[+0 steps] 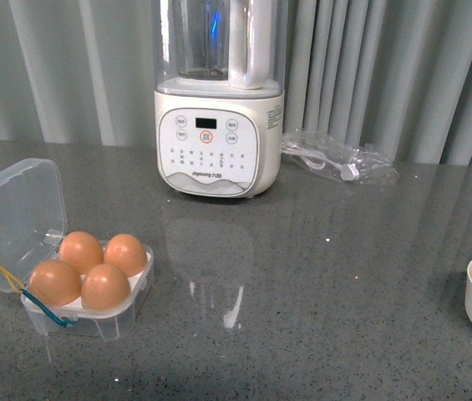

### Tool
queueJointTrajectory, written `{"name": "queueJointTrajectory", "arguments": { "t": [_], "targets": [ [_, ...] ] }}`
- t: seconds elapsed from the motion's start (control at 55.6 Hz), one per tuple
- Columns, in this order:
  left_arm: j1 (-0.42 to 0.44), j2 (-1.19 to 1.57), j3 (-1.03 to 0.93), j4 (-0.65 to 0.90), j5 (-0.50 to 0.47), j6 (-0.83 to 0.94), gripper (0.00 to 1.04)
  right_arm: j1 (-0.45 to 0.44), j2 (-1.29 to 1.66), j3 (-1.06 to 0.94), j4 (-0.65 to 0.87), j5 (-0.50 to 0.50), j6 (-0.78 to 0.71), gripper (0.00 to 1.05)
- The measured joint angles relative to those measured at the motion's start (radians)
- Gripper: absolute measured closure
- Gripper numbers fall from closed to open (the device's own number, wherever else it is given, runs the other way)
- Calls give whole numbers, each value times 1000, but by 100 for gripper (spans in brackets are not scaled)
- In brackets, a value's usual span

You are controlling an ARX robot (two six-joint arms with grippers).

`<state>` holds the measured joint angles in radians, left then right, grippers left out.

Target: Put egg into box

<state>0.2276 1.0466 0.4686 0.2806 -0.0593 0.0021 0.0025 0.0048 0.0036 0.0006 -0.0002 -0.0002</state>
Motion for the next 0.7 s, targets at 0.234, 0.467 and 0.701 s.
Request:
{"name": "queueJointTrajectory", "arguments": {
  "t": [0.234,0.467,0.701],
  "targets": [
    [-9,133,92,67,14,24,7,0,0,0,0,0,0,7],
    [-24,251,114,149,64,45,7,0,0,0,0,0,0,7],
    [-63,330,115,208,50,68,7,0,0,0,0,0,0,7]
  ]
}}
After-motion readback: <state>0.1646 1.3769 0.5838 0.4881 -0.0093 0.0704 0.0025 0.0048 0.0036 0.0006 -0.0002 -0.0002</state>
